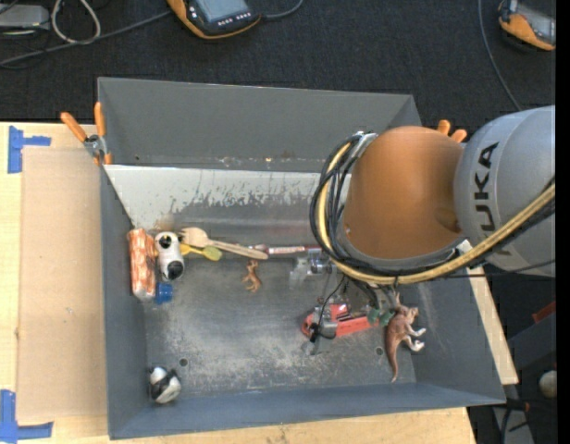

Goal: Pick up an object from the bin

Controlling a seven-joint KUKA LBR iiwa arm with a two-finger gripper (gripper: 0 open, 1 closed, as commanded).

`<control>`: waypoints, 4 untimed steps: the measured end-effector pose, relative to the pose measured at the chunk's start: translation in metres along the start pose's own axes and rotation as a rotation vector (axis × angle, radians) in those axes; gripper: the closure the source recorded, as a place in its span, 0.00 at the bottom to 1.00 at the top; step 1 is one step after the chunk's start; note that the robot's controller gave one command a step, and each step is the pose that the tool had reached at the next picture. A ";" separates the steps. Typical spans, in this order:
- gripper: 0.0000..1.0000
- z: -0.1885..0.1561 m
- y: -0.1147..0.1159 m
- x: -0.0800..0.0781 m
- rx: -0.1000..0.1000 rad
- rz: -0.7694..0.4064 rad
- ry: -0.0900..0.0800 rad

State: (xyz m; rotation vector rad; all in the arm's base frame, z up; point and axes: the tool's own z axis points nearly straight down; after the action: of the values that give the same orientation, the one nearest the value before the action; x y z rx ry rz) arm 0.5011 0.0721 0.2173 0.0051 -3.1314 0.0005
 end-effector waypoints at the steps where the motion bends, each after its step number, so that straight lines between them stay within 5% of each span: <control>1: 0.00 -0.004 -0.001 -0.002 -0.001 0.003 -0.008; 2: 0.00 0.027 -0.051 0.000 -0.001 -0.009 -0.005; 3: 0.00 0.040 -0.079 0.005 -0.005 0.117 -0.009; 4: 0.00 0.087 -0.100 -0.006 -0.002 -0.045 -0.008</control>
Offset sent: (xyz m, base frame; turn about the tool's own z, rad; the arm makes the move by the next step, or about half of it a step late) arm 0.0001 -0.0533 -0.0273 -0.0074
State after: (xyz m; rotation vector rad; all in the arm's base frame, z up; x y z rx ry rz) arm 0.5068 -0.0275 0.1301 0.0753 -3.1385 -0.0025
